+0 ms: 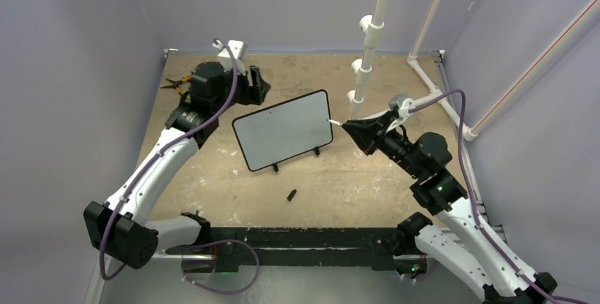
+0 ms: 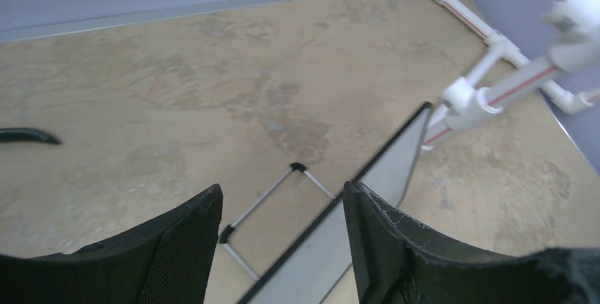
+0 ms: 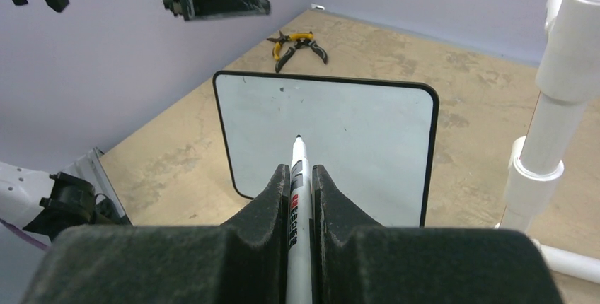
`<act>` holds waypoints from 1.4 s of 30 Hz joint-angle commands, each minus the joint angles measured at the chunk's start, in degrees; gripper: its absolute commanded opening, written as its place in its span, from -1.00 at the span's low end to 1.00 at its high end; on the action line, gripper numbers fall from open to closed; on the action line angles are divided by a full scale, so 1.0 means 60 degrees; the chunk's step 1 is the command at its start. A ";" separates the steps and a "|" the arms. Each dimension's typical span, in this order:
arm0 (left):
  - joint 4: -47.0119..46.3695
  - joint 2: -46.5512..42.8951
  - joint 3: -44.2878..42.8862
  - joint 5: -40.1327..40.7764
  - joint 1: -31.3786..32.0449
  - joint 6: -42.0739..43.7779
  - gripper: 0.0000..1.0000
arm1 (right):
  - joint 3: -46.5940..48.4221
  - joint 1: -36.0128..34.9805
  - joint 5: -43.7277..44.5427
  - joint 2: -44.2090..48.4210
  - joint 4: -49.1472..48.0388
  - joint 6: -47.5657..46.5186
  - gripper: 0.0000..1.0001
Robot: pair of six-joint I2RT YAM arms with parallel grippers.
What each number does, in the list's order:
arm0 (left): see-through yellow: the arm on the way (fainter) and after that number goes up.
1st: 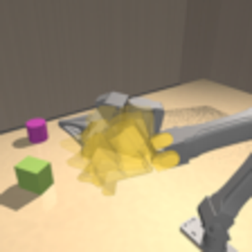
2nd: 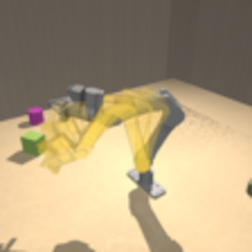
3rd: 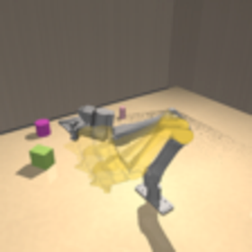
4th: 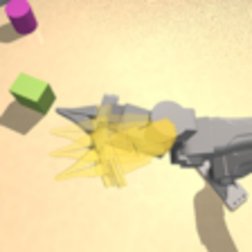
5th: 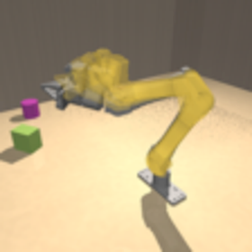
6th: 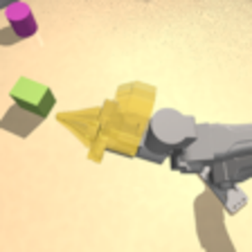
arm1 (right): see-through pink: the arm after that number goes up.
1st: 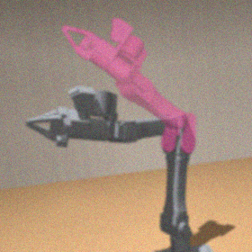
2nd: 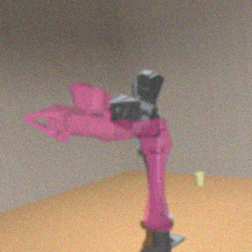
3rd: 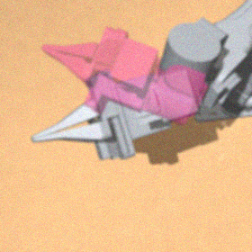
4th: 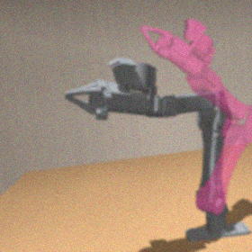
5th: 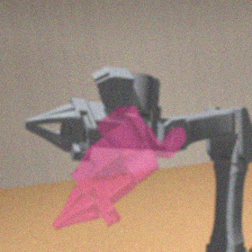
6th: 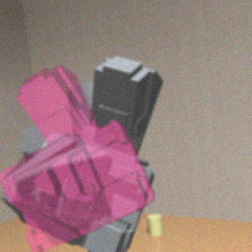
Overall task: Write a sentence on the whiteboard
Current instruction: Hold the whiteboard on the whiteboard stand.
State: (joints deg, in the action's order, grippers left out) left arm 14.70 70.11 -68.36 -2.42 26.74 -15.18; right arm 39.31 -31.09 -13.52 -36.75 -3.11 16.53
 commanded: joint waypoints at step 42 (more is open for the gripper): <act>-0.1029 -0.3565 0.4069 -0.2473 -0.2875 -0.0019 -0.27 | 0.2781 -0.4574 0.3116 -0.8988 -0.6951 -0.0261 -1.00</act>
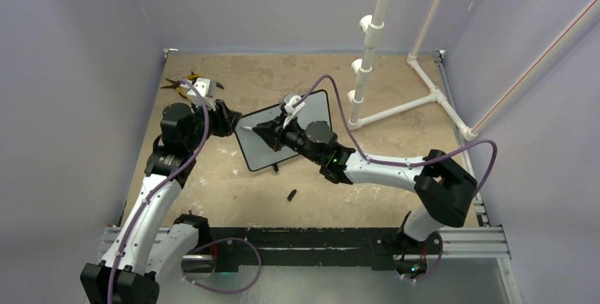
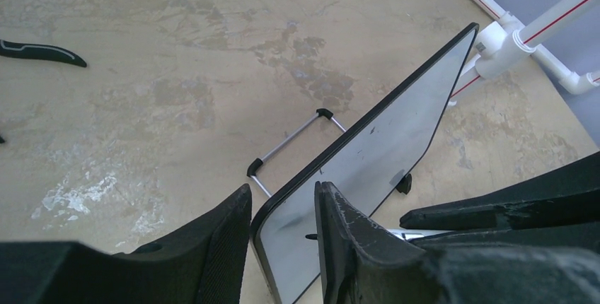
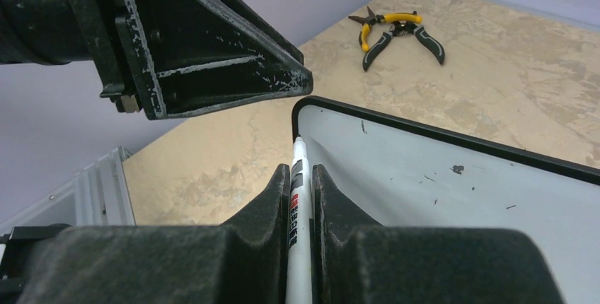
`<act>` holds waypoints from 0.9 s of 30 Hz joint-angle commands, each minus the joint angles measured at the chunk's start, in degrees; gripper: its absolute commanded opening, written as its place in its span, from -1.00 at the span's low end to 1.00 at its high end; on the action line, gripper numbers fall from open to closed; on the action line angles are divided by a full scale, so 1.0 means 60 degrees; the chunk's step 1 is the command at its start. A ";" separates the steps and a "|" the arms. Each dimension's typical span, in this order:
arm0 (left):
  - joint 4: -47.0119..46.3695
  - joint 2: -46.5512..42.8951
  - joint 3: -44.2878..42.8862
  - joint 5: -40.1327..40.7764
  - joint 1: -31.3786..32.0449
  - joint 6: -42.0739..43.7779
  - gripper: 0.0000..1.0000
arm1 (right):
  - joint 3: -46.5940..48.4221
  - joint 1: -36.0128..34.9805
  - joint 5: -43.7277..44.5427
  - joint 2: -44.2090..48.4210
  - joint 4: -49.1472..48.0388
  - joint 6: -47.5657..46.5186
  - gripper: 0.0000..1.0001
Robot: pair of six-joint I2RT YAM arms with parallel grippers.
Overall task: Write a sentence on the whiteboard
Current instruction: Hold the whiteboard on the whiteboard stand.
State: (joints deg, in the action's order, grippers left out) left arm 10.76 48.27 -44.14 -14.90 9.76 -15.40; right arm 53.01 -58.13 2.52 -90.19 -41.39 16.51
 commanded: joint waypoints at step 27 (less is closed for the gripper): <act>-0.0417 0.0629 0.0017 -0.0996 -0.0043 0.0002 -0.51 | 0.0912 -0.0097 0.1098 -0.0698 -0.0293 -0.0236 -1.00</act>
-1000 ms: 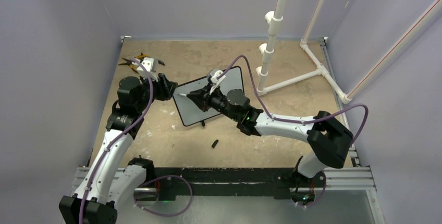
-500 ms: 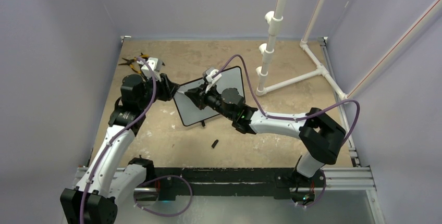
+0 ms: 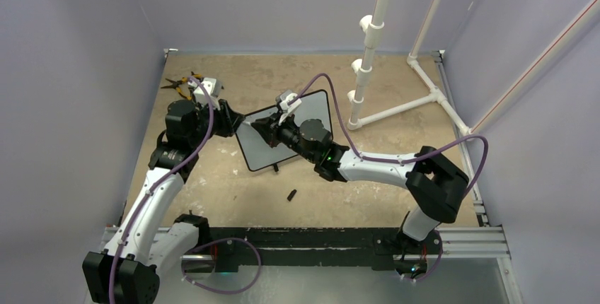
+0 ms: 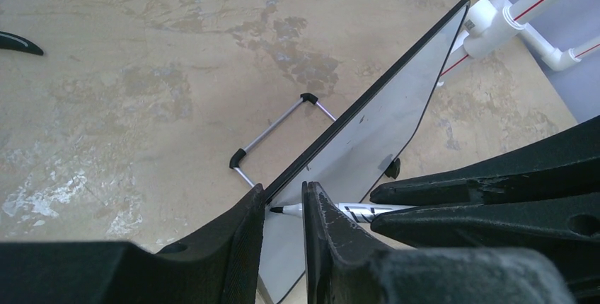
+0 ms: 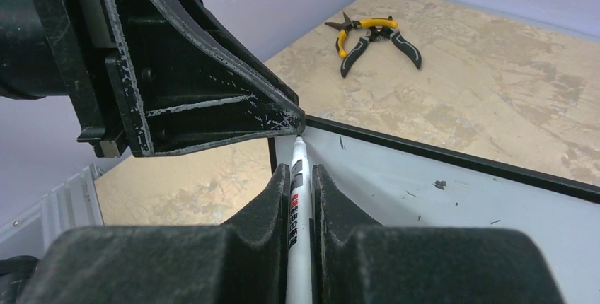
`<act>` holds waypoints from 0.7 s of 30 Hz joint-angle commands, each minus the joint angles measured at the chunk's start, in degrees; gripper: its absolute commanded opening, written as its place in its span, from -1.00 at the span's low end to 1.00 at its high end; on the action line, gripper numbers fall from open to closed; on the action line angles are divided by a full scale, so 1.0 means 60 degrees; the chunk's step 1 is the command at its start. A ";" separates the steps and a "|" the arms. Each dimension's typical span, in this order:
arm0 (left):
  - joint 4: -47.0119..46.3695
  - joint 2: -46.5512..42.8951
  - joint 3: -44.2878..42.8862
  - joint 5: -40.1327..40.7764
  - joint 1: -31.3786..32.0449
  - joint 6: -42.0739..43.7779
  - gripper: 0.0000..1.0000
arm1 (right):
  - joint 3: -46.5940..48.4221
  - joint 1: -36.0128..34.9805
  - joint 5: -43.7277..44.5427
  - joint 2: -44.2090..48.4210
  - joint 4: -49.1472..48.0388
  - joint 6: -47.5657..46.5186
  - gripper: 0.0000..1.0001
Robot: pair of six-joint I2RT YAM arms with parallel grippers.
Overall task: Write a sentence on the whiteboard
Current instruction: Hold the whiteboard on the whiteboard stand.
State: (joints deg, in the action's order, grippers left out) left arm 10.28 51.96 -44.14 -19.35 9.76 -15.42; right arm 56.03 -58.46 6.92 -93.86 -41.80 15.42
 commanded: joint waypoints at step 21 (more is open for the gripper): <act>-0.0288 -0.0080 0.0000 -0.0151 -0.0044 0.0028 -0.54 | -0.0089 -0.0042 0.1605 0.0347 -0.0079 0.0192 -1.00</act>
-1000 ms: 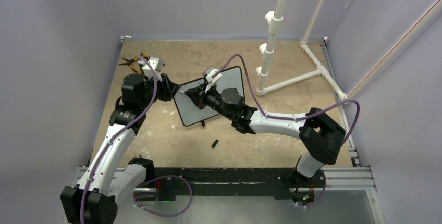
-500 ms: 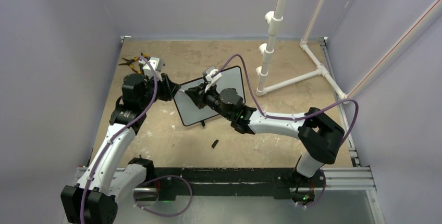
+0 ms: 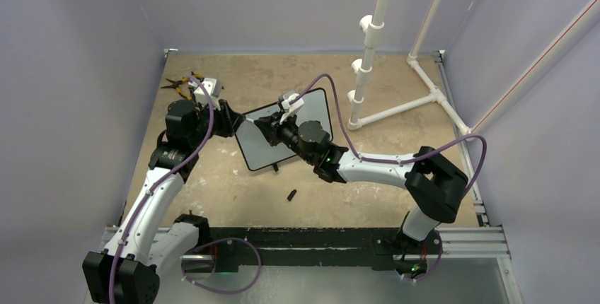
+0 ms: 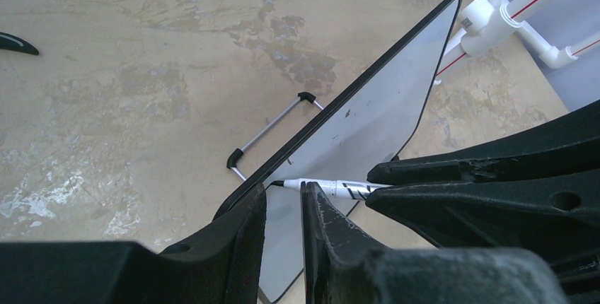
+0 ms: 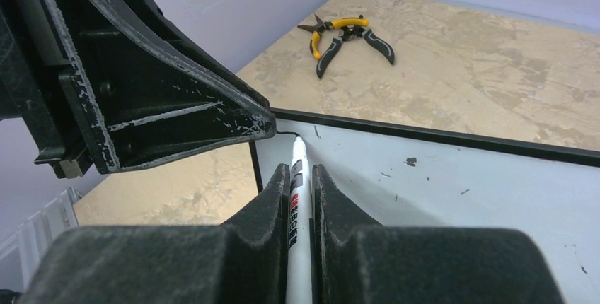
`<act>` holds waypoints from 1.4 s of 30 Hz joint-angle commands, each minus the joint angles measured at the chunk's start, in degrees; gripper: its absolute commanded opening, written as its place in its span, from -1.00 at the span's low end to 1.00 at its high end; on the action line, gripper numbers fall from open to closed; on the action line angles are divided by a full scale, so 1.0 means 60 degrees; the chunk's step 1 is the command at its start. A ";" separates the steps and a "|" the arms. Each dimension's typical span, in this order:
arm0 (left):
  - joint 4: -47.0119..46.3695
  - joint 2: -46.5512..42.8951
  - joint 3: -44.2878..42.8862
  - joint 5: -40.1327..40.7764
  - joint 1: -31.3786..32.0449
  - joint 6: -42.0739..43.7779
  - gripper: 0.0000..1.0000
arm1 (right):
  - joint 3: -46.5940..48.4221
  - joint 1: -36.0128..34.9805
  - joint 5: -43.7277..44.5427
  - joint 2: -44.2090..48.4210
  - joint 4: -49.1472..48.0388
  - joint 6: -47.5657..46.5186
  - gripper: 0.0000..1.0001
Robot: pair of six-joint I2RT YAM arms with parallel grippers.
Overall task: Write a sentence on the whiteboard
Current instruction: Hold the whiteboard on the whiteboard stand, then write a sentence on the whiteboard.
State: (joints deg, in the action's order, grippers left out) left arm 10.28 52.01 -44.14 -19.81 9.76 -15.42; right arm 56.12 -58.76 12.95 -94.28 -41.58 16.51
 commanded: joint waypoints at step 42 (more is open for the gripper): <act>-0.0015 0.0194 -0.0026 0.0680 -0.0044 -0.0233 -0.51 | -0.0305 -0.0050 -0.0150 0.0550 -0.0628 -0.0247 -1.00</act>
State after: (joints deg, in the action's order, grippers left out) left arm 11.38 53.63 -44.14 -15.99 9.76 -16.82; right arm 52.99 -58.83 10.61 -90.74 -43.75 15.38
